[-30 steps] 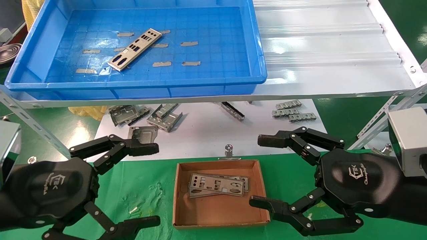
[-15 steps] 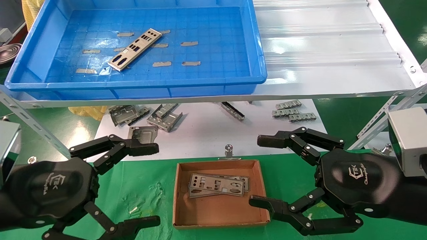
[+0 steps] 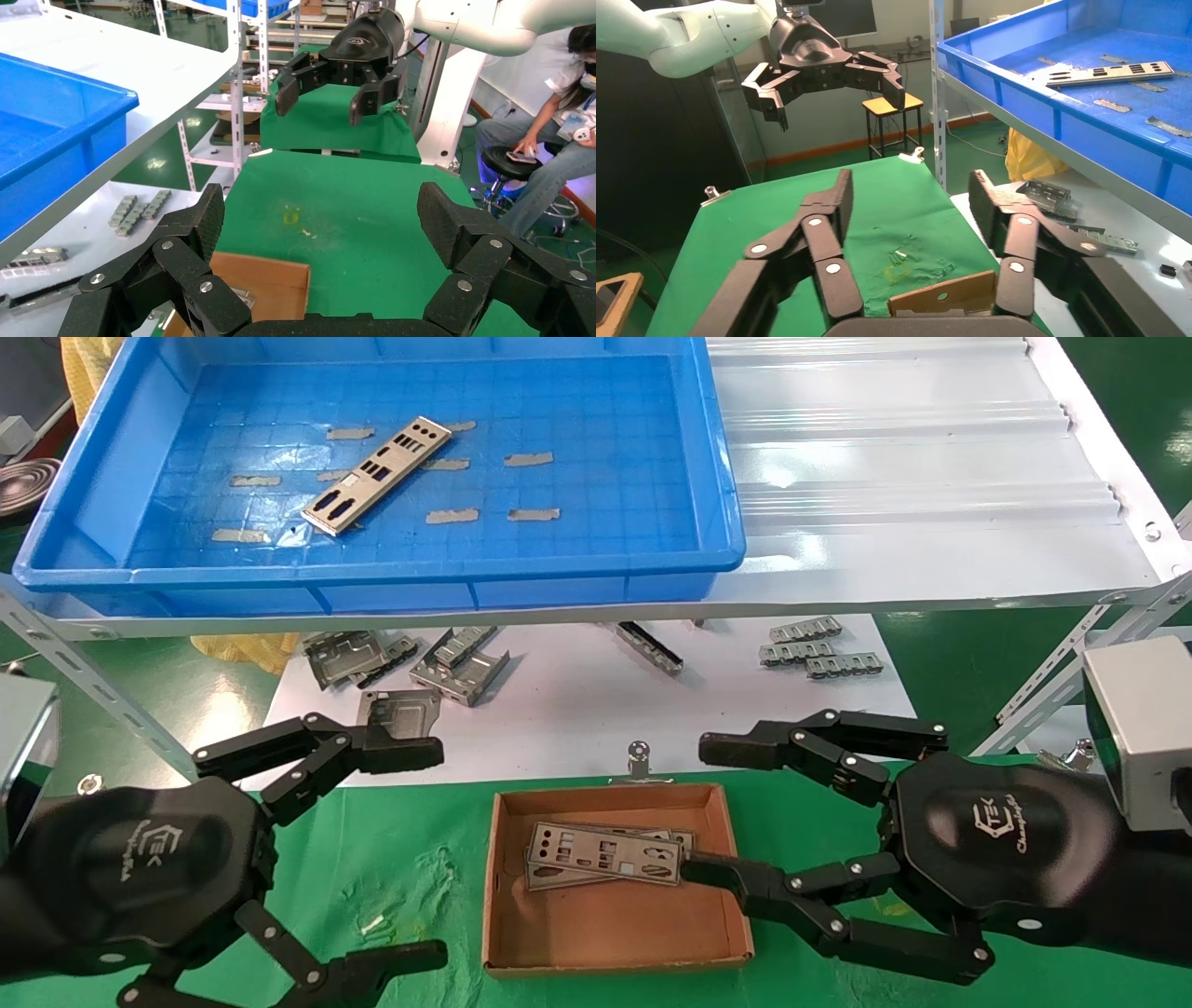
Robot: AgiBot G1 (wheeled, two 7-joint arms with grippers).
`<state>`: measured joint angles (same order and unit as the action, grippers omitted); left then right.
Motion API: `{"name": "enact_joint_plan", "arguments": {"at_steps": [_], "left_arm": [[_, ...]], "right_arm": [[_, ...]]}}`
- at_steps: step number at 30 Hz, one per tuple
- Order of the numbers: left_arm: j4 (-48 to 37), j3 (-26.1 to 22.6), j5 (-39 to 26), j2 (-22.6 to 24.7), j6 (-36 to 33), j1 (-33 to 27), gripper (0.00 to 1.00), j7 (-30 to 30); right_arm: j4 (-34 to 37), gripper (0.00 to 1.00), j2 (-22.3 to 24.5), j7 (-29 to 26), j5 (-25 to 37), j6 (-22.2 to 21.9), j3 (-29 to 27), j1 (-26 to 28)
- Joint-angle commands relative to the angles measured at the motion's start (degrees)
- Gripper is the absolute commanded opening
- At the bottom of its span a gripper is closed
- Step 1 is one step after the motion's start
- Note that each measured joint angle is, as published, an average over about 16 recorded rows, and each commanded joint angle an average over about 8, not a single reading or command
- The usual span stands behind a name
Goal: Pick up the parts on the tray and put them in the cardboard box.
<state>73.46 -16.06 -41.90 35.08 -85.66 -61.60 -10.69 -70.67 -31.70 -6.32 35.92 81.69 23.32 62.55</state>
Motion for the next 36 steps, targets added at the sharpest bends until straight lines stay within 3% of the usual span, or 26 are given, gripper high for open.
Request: {"name": "enact_joint_plan", "arguments": {"at_steps": [1, 24, 28, 36], "left_arm": [[0.0, 0.0, 0.0, 0.0, 0.0, 0.0, 1.0, 0.0], [-0.6, -0.2, -0.9, 0.4, 1.0, -1.3, 1.0, -0.4], [-2.9, -1.0, -4.0, 2.1, 3.6, -6.7, 1.0, -2.1], [-17.8, -6.2, -17.0, 11.1, 11.2, -26.8, 1.0, -5.9]], "right_arm": [[0.0, 0.0, 0.0, 0.0, 0.0, 0.0, 0.0, 0.0], [0.0, 0.0, 0.0, 0.0, 0.0, 0.0, 0.0, 0.0], [0.0, 0.0, 0.0, 0.0, 0.0, 0.0, 0.0, 0.0], [0.0, 0.0, 0.0, 0.0, 0.0, 0.0, 0.0, 0.0]]}}
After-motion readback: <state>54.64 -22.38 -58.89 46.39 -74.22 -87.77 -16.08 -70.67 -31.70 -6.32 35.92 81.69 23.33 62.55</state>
